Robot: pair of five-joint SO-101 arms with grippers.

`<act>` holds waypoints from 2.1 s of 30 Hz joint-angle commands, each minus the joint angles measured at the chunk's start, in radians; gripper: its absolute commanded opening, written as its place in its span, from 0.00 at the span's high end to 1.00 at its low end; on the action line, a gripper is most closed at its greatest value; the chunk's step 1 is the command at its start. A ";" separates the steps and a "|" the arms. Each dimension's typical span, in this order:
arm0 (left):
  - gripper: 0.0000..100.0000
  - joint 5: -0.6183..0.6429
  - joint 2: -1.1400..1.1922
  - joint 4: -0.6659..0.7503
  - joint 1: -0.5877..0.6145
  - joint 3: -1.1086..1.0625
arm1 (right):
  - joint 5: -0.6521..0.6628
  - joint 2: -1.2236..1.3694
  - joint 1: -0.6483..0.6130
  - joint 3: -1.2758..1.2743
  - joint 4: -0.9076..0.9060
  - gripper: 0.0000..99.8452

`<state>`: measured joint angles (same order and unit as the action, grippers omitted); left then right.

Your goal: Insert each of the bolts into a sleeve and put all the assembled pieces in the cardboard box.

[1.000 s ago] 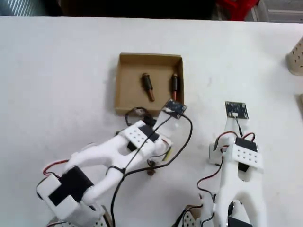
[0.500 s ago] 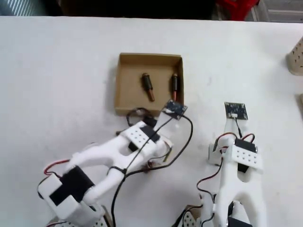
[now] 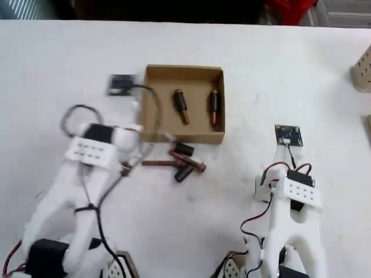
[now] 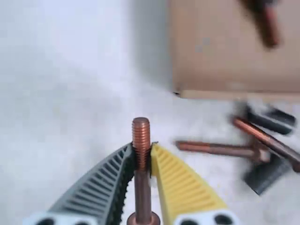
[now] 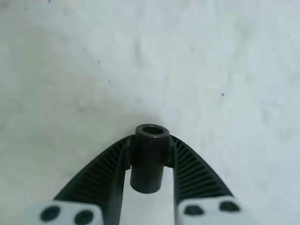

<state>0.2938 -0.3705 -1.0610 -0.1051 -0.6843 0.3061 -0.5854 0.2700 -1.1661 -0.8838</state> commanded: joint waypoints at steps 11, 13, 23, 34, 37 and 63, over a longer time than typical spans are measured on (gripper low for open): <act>0.88 0.298 -0.050 0.247 0.607 -0.161 | 0.058 -0.031 -0.018 -0.006 0.010 0.98; 0.80 0.305 -0.050 0.255 0.607 -0.183 | 0.061 -0.031 -0.015 -0.008 0.010 0.98; 0.91 0.124 -0.059 0.152 0.627 -0.087 | 0.068 -0.031 -0.015 -0.011 0.010 0.98; 0.98 -0.741 -0.050 -0.192 0.568 -0.049 | 0.069 -0.031 -0.013 -0.011 0.010 0.98; 0.98 -0.848 -0.050 -0.137 0.532 -0.160 | 0.069 -0.031 -0.013 -0.011 0.010 0.98; 0.98 -0.697 0.504 0.021 0.403 0.219 | 0.069 -0.031 -0.013 -0.011 0.012 0.98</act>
<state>-0.5056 0.1235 -1.0702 0.3751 -0.5923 0.3644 -0.5854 0.2639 -1.1799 -0.8838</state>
